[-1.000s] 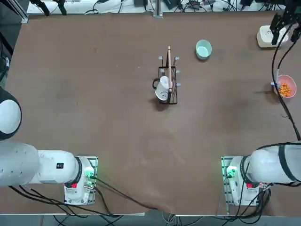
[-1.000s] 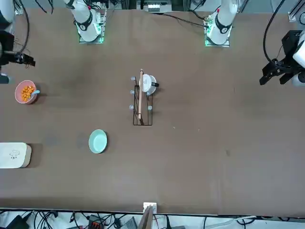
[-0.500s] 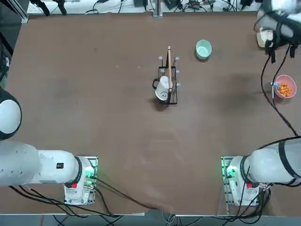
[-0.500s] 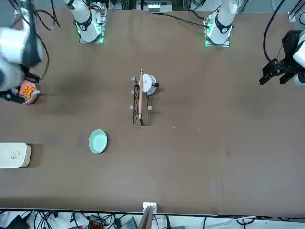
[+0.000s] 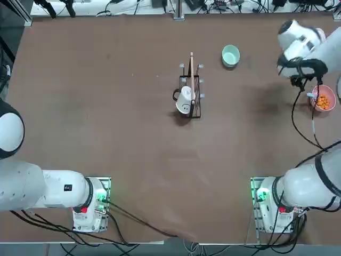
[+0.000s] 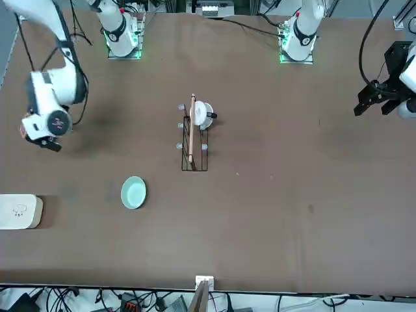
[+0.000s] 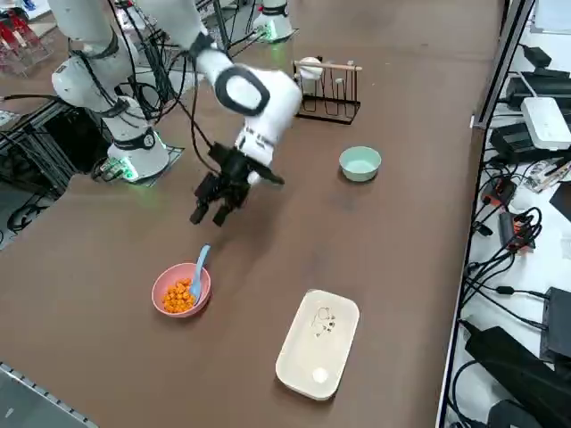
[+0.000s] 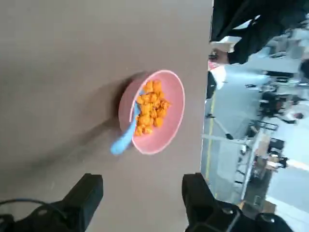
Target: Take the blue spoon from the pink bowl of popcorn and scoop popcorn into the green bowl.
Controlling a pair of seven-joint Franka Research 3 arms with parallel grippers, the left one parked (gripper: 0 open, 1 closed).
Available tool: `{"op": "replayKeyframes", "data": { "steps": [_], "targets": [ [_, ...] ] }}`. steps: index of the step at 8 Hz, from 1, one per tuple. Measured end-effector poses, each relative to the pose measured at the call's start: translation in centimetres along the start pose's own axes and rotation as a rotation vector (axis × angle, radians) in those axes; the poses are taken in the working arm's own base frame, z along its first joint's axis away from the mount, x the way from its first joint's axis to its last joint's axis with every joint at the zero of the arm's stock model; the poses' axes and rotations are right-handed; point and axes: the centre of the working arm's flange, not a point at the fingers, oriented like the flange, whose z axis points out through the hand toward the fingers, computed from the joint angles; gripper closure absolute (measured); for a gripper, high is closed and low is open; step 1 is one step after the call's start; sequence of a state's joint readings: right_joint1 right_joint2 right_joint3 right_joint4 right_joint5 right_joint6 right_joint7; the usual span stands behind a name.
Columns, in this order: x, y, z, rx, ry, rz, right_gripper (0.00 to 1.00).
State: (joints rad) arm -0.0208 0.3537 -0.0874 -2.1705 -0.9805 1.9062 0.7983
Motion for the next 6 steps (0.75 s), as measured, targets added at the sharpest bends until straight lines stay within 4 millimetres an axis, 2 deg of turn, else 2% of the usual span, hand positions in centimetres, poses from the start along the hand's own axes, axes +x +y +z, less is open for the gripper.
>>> {"op": "replayKeyframes", "data": {
  "steps": [2, 3, 6],
  "targets": [
    [-0.2, -4.5, 3.3, -0.088, 0.027, 0.01, 0.01],
    [-0.2, -5.3, 3.9, -0.099, 0.026, 0.002, 0.03],
    [-0.1, -4.9, 4.3, -0.154, 0.03, -0.011, 0.09]
  ]
}}
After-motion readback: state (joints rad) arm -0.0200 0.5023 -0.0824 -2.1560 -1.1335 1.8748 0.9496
